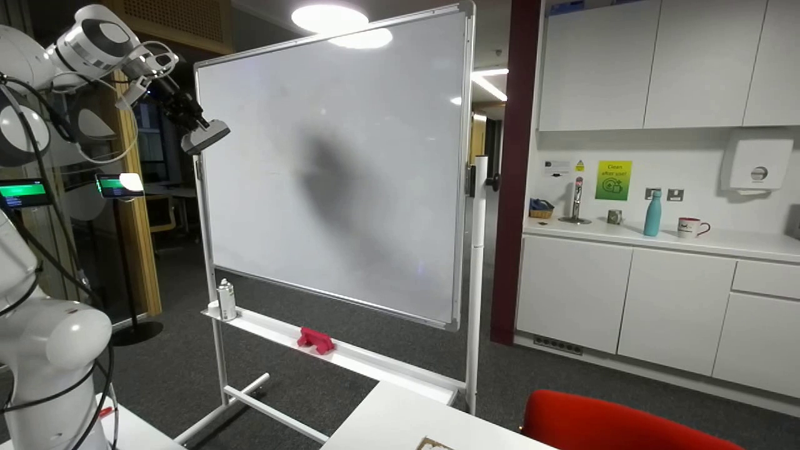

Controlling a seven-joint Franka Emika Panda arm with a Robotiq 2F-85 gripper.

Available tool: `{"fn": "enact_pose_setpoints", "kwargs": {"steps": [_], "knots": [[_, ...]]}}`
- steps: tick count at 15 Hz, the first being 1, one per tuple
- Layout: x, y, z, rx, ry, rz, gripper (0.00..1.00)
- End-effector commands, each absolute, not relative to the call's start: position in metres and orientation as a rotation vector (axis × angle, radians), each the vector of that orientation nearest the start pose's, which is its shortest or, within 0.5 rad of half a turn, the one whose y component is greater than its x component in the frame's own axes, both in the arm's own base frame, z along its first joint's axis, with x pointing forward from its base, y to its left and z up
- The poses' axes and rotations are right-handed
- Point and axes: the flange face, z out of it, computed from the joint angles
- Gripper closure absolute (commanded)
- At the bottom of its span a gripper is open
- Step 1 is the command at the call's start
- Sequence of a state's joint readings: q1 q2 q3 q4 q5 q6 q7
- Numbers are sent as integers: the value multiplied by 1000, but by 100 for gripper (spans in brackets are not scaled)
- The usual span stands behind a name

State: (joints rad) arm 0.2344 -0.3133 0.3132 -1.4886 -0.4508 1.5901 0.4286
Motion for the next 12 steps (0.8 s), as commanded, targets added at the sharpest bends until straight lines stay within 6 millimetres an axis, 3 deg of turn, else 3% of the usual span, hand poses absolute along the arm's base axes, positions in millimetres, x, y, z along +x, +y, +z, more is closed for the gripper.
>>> {"fn": "enact_pose_setpoints", "kwargs": {"steps": [1, 3, 4, 5, 9, 10, 12], "knots": [[380, 196, 822, -3268, 28, -1047, 68], [375, 218, 836, -3198, -58, -1169, 68], [386, 206, 826, -3259, -14, -1066, 68], [386, 209, 826, -3253, -24, -1077, 43], [389, 210, 823, -3260, -28, -1063, 43], [389, 209, 823, -3261, -25, -1062, 68], [392, 201, 816, -3270, 2, -1035, 68]]}}
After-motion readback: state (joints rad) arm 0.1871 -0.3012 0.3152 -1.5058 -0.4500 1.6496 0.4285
